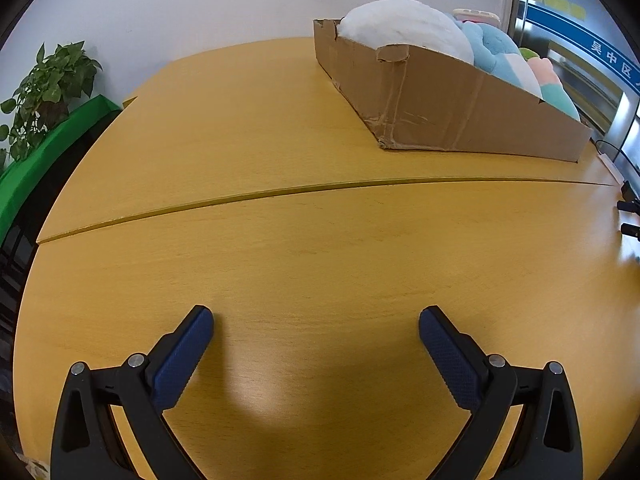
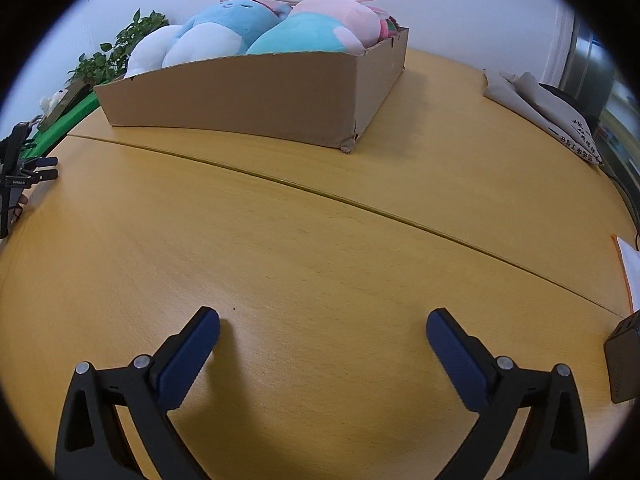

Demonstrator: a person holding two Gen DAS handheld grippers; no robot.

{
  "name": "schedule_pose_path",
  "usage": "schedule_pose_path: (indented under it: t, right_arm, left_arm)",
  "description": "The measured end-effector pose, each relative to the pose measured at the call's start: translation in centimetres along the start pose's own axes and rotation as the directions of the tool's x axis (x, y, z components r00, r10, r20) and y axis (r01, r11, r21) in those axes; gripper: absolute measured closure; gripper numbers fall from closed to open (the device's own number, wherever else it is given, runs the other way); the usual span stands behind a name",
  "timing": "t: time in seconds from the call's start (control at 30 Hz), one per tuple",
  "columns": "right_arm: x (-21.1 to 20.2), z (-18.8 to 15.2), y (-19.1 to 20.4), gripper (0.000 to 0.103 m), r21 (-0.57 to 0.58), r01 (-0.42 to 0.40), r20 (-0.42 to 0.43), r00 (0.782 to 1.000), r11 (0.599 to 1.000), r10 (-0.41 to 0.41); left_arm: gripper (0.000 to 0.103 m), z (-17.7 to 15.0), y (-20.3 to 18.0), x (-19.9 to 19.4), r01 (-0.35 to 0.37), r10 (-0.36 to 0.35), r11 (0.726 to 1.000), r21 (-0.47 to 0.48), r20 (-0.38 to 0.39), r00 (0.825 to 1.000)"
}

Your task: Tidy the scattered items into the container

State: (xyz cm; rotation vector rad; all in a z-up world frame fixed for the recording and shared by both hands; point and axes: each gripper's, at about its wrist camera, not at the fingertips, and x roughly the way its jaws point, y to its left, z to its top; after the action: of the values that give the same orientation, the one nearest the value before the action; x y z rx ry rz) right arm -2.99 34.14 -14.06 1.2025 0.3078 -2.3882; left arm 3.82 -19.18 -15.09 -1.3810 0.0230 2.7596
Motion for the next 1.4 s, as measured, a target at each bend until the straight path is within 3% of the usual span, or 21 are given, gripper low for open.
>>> schedule_pose_path:
  t: [0.37, 0.77, 1.4]
  right_arm:
    - [0.0, 0.3, -1.0, 0.000, -0.086, -0.055, -0.006, 0.999, 0.995, 0.054]
    - [-0.1, 0.3, -0.9, 0.000, -0.086, -0.053, -0.008, 0.999, 0.995, 0.052]
    - [-0.3, 0.2, -2.0, 0.000, -0.100, -0.064, -0.012, 0.998, 0.993, 0.063]
  left_arm:
    - [0.000, 1.7, 2.0, 1.4, 0.012, -0.012, 1.000, 0.003, -0.006, 1.000]
    - [0.000, 2.7, 2.0, 2.4, -0.020, 0.020, 0.999, -0.038, -0.006, 1.000]
    - [0.000, 1.7, 1.9, 1.9, -0.013, 0.013, 1.000, -0.018, -0.005, 1.000]
